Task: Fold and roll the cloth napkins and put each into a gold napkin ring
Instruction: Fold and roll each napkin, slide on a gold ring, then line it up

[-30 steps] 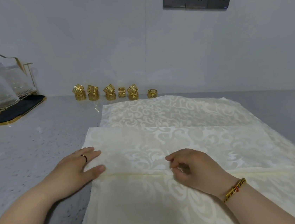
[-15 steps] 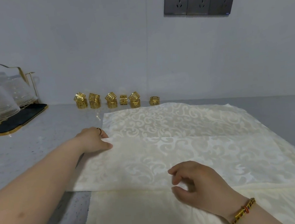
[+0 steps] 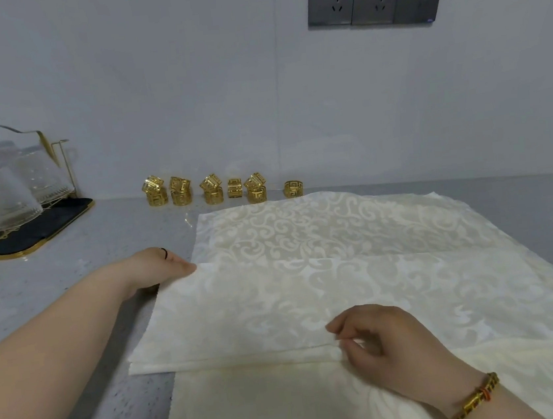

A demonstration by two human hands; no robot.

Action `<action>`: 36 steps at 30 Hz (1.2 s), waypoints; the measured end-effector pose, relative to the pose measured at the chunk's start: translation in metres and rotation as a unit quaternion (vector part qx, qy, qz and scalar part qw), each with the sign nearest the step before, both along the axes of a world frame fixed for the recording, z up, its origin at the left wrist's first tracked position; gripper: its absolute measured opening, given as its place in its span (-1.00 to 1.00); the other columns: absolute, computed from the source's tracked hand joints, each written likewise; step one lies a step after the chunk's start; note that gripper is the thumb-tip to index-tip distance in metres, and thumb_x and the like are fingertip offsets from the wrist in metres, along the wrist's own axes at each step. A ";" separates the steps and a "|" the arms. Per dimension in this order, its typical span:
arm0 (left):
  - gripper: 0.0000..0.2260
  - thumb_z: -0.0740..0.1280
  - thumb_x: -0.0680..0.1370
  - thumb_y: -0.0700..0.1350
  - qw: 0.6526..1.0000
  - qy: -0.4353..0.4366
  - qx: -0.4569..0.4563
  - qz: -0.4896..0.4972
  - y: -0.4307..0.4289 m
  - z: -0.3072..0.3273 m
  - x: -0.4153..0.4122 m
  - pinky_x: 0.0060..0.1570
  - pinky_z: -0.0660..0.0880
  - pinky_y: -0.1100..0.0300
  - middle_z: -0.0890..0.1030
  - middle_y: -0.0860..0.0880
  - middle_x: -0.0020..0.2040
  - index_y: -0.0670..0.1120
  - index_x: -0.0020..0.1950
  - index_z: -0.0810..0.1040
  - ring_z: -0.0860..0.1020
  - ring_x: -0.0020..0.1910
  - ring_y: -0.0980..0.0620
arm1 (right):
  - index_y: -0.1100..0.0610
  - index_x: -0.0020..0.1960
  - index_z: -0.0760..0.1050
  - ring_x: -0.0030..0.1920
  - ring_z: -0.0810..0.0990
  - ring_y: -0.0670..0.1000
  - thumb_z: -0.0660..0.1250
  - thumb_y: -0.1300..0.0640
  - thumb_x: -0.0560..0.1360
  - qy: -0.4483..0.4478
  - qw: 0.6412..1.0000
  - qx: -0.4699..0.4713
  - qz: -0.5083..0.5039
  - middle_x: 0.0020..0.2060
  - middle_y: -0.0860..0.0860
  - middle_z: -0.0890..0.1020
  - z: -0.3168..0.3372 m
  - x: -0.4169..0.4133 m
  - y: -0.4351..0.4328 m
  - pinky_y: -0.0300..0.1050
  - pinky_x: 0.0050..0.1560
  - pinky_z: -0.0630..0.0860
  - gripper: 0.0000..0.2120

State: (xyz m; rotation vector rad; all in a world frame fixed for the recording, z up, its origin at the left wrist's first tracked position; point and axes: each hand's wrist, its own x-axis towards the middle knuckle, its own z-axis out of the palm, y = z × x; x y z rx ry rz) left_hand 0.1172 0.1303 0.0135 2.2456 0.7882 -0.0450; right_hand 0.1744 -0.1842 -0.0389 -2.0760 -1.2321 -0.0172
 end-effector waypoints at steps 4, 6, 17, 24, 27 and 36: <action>-0.62 0.33 0.50 0.03 0.998 0.062 0.022 -0.005 0.003 0.001 -0.006 0.10 0.38 0.10 0.55 -0.18 0.13 -0.26 0.13 0.51 0.49 0.08 -0.11 | -0.12 -0.12 0.37 -0.02 0.49 -0.27 0.03 -0.14 0.21 -0.015 1.000 0.002 -0.002 -0.31 -0.45 0.51 0.000 0.000 0.000 -0.45 -0.11 0.40 -0.70; -0.57 0.33 0.50 0.02 0.997 0.062 0.037 0.007 0.000 0.000 -0.009 0.10 0.36 0.12 0.51 -0.17 0.19 -0.27 0.22 0.45 0.46 0.12 -0.10 | 0.00 -0.26 0.40 -0.15 0.49 -0.31 0.08 -0.06 0.24 -0.050 0.999 -0.002 -0.008 -0.30 -0.34 0.53 0.001 0.000 0.001 -0.52 -0.18 0.37 -0.80; -0.86 0.24 0.56 -0.16 0.969 -0.119 -0.194 0.096 -0.015 0.017 -0.049 -0.27 0.52 0.13 0.59 -0.19 -0.15 -0.23 -0.04 0.50 0.58 -0.26 -0.12 | -0.05 -0.34 0.59 -0.32 0.60 -0.19 0.11 0.00 0.27 -0.241 0.961 -0.132 -0.020 -0.32 -0.18 0.64 0.009 -0.023 0.012 -0.36 -0.51 0.47 -0.73; -0.84 0.24 0.54 -0.12 0.931 -0.184 -0.289 0.123 -0.017 0.061 -0.092 -0.53 0.55 0.13 0.64 -0.12 -0.40 -0.21 -0.05 0.51 0.61 -0.48 -0.03 | 0.12 0.02 0.59 0.10 0.54 0.02 -0.09 -0.04 0.36 -0.147 0.979 -0.138 0.037 0.08 -0.02 0.61 0.018 -0.054 0.034 -0.13 0.08 0.48 -0.47; -0.84 0.26 0.52 -0.12 0.920 -0.211 -0.313 0.104 -0.034 0.082 -0.094 -0.55 0.53 0.20 0.64 -0.11 -0.36 -0.21 -0.08 0.53 0.61 -0.45 -0.02 | 0.07 0.14 0.53 0.05 0.52 -0.12 0.22 0.08 0.51 0.020 0.998 -0.058 0.005 0.08 -0.10 0.58 0.045 -0.063 0.043 -0.30 0.10 0.39 -0.76; -0.87 0.29 0.53 -0.16 0.944 -0.254 -0.211 -0.011 -0.140 0.108 -0.042 -0.36 0.52 0.29 0.62 0.01 -0.42 -0.13 -0.21 0.55 0.59 -0.42 0.07 | 0.07 -0.20 0.52 -0.32 0.58 -0.08 0.14 -0.12 0.54 0.436 0.875 0.209 -0.024 -0.34 -0.06 0.60 0.127 -0.059 0.047 -0.09 -0.04 0.53 -0.67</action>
